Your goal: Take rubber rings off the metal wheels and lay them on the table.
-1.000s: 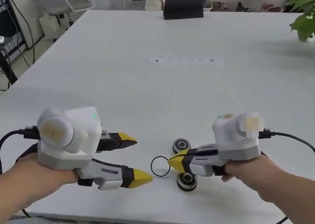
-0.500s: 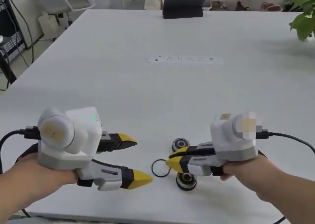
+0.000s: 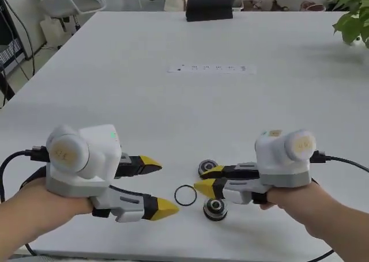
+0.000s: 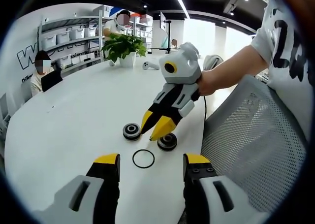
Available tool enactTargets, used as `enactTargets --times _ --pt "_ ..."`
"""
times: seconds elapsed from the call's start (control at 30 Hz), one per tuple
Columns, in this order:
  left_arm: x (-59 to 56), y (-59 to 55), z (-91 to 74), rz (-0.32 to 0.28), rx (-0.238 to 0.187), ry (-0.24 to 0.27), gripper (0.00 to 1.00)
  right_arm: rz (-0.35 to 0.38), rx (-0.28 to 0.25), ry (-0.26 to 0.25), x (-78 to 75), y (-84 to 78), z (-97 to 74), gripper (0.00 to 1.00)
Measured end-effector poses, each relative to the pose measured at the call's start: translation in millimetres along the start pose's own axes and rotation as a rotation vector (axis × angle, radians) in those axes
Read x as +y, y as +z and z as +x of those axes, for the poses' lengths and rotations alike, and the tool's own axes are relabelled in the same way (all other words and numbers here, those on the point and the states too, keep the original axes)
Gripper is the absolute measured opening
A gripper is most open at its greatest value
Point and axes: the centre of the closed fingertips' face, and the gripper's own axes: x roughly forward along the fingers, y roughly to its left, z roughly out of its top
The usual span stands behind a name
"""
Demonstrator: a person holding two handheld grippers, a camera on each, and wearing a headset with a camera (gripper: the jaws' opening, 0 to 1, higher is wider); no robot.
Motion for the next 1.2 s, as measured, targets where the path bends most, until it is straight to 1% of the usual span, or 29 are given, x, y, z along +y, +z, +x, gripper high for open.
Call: enactTargets --times 0.13,0.37,0.57,0.77,1.07,1.2 --pt "0.5 1.0 4.9 0.016 0.008 -0.008 0.49 -0.015 -0.005 -0.007 -1.0 0.5 -8.0 0.17" --pt "-1.4 3.9 15.4 0.023 0.013 -0.033 0.48 -0.013 -0.019 -0.019 -3.3 -2.5 -22.0 0.19" --pt "-1.6 3.9 25.2 0.035 0.025 -0.043 0.48 -0.02 -0.009 -0.024 -2.7 -11.8 -31.9 0.21" --pt "-4.8 4.1 33.2 0.038 0.031 -0.058 0.47 -0.032 0.013 -0.02 0.0 -24.1 -37.1 0.22" --pt "-11.6 2.3 46.0 0.04 0.047 -0.087 0.42 -0.059 0.039 -0.013 5.0 -38.4 -38.1 0.25" --pt "-14.9 0.9 51.6 0.04 0.054 -0.098 0.4 -0.069 0.054 -0.013 4.8 -45.6 -38.5 0.25"
